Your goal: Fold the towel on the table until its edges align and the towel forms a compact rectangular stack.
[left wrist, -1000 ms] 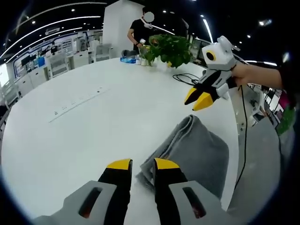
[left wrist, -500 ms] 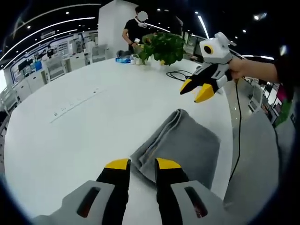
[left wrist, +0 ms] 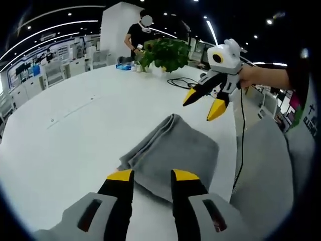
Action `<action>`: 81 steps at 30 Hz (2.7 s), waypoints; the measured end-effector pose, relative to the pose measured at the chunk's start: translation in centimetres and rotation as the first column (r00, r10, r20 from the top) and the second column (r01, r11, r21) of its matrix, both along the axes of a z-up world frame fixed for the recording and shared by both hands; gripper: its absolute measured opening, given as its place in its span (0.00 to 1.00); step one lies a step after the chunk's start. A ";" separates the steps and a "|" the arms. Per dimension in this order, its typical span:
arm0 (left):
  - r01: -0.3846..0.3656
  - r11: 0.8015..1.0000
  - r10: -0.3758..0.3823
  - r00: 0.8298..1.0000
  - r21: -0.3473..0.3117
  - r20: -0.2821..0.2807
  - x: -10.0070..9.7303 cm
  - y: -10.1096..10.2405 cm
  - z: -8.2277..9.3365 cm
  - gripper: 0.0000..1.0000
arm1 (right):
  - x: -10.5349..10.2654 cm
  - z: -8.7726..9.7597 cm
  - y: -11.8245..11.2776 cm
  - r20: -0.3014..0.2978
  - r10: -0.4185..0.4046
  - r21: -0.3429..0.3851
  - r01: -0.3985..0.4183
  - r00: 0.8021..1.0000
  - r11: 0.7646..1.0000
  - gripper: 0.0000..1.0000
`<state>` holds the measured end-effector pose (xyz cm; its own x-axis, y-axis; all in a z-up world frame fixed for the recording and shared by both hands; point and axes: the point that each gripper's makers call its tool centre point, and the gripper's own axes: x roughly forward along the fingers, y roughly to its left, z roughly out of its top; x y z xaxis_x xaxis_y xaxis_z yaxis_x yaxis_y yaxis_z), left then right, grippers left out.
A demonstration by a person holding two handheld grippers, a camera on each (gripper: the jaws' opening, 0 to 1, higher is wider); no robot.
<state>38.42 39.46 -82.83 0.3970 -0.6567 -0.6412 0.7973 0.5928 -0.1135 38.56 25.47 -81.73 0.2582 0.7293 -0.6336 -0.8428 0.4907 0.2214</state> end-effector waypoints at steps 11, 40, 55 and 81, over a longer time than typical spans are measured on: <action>0.045 0.998 -0.046 0.998 -0.049 -0.032 -2.9 -1.7 -0.4 0.51 | -3.1 -1.4 0.9 0.008 0.092 -0.053 -0.091 0.996 0.994 0.59; 0.149 0.984 -0.145 0.988 0.099 -0.047 -6.4 -2.5 -5.2 0.59 | -6.8 -6.1 1.9 0.008 0.178 -0.159 -0.174 0.984 0.972 0.69; 0.123 0.980 -0.123 0.992 0.156 -0.005 -5.2 -2.2 -6.9 0.48 | -5.2 -9.2 1.2 0.093 0.229 -0.274 -0.196 0.969 0.941 0.61; 0.080 0.981 -0.088 0.995 0.176 0.038 2.8 -2.1 -7.6 0.45 | 3.4 -9.8 1.6 0.163 0.175 -0.319 -0.116 0.971 0.941 0.56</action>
